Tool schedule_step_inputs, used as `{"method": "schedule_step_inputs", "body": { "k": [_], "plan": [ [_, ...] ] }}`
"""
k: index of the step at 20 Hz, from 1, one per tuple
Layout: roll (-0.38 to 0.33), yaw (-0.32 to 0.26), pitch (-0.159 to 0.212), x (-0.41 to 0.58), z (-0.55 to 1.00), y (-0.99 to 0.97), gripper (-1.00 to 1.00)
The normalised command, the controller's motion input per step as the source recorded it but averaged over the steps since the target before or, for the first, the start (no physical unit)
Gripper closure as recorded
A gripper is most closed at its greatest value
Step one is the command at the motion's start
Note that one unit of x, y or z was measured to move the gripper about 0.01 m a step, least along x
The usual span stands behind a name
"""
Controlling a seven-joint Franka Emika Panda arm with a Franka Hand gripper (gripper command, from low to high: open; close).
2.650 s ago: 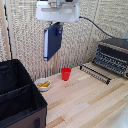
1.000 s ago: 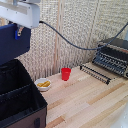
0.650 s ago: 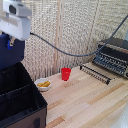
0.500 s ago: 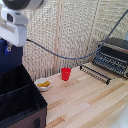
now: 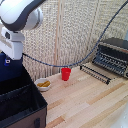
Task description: Gently maneuver your gripper in the book's direction. Confidently hold the book by angling your gripper properly. Relocate the book to the caddy. Pinpoint the back pocket of the caddy and set the book down inside it.
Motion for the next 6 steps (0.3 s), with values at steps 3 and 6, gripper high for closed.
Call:
{"method": "schedule_step_inputs", "body": {
  "k": [3, 6],
  "plan": [
    [0.026, 0.006, 0.171, 0.203, 0.33, -0.15, -1.0],
    [0.062, 0.079, 0.144, 0.264, 0.38, -0.14, -1.0]
  ]
}}
